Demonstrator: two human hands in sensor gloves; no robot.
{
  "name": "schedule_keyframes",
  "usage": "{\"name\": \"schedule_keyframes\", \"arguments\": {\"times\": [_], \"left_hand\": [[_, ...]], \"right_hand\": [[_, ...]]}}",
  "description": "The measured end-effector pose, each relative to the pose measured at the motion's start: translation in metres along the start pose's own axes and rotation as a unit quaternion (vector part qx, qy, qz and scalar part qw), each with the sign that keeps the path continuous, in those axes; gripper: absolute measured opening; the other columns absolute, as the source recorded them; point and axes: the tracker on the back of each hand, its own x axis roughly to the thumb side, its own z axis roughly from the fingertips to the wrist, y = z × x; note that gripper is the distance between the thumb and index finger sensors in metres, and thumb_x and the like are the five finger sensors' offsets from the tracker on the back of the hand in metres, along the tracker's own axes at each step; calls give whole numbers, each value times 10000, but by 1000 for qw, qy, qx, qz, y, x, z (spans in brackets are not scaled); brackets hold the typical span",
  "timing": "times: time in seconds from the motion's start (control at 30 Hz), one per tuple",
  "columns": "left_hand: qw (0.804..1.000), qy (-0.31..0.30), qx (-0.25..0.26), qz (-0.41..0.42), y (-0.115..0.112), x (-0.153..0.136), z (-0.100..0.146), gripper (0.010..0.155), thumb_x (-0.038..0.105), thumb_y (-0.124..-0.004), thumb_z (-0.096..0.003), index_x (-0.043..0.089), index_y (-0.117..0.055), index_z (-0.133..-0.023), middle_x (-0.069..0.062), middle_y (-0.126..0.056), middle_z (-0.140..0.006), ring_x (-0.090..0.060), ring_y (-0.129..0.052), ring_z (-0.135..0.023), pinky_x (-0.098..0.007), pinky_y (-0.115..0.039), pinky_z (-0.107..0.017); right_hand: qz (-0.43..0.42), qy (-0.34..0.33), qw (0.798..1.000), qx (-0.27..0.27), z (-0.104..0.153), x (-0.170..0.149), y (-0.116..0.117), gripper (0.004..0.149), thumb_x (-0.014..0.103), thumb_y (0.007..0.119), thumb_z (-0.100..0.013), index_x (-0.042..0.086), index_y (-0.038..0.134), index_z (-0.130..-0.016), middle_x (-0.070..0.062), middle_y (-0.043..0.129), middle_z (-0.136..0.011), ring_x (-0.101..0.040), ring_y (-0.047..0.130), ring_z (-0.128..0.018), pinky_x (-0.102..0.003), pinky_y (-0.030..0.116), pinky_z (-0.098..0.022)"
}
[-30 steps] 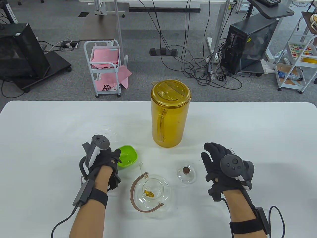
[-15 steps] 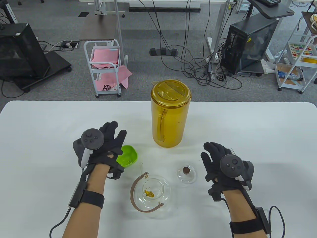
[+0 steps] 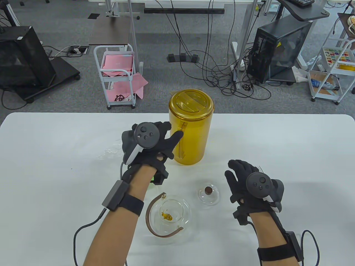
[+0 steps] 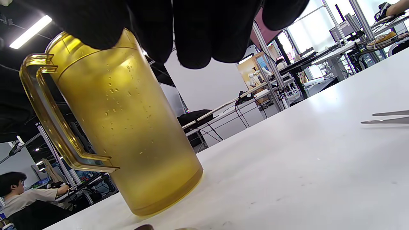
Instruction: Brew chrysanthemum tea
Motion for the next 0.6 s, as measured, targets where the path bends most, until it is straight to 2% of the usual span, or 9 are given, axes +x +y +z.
{"name": "schedule_keyframes", "arguments": {"times": [0.07,0.17,0.2,0.37,0.47,0.6], "left_hand": [[999,28,-3,-22,-5,7,-3,817,783,-784,-473,172,-785,-1014,-161,-812,-1070,-509,-644,-1021,-746,-226,-723],[998,48,24,-32,-10,13,-9,722,746,-794,-482,174,-885,-914,-154,-926,-958,-476,-790,-904,-719,-429,-728],[998,51,11,-21,-12,13,-10,699,731,-778,-500,177,-889,-911,-144,-933,-955,-470,-801,-894,-713,-455,-723],[987,88,-27,131,-23,2,-13,633,639,-749,-550,194,-801,-997,-150,-888,-1003,-472,-777,-921,-721,-465,-719],[962,107,-57,244,-29,-13,-16,599,631,-780,-542,215,-815,-973,-157,-891,-1003,-477,-771,-929,-715,-466,-719],[936,120,-74,322,-32,-21,-18,568,589,-762,-559,224,-768,-994,-132,-839,-1035,-473,-728,-970,-727,-435,-726]], "right_hand": [[-1,0,1000,1,0,-1,0,567,539,673,-571,258,665,-1064,-61,649,-1098,-386,676,-1053,-667,479,-743],[-4,3,1000,3,0,-1,1,568,540,672,-571,255,670,-1062,-63,651,-1097,-387,678,-1051,-667,480,-742],[-4,3,1000,5,0,-1,1,566,538,673,-572,256,668,-1063,-62,653,-1096,-388,677,-1051,-667,480,-741],[-8,2,1000,10,0,-1,2,574,538,673,-570,256,651,-1070,-61,661,-1092,-387,683,-1049,-668,480,-741],[-7,-1,1000,11,0,-1,2,576,538,674,-570,253,654,-1070,-59,666,-1089,-386,690,-1045,-668,483,-740],[-7,-4,1000,9,0,0,-1,579,540,673,-572,251,649,-1073,-62,663,-1091,-387,689,-1046,-668,485,-739]]}}
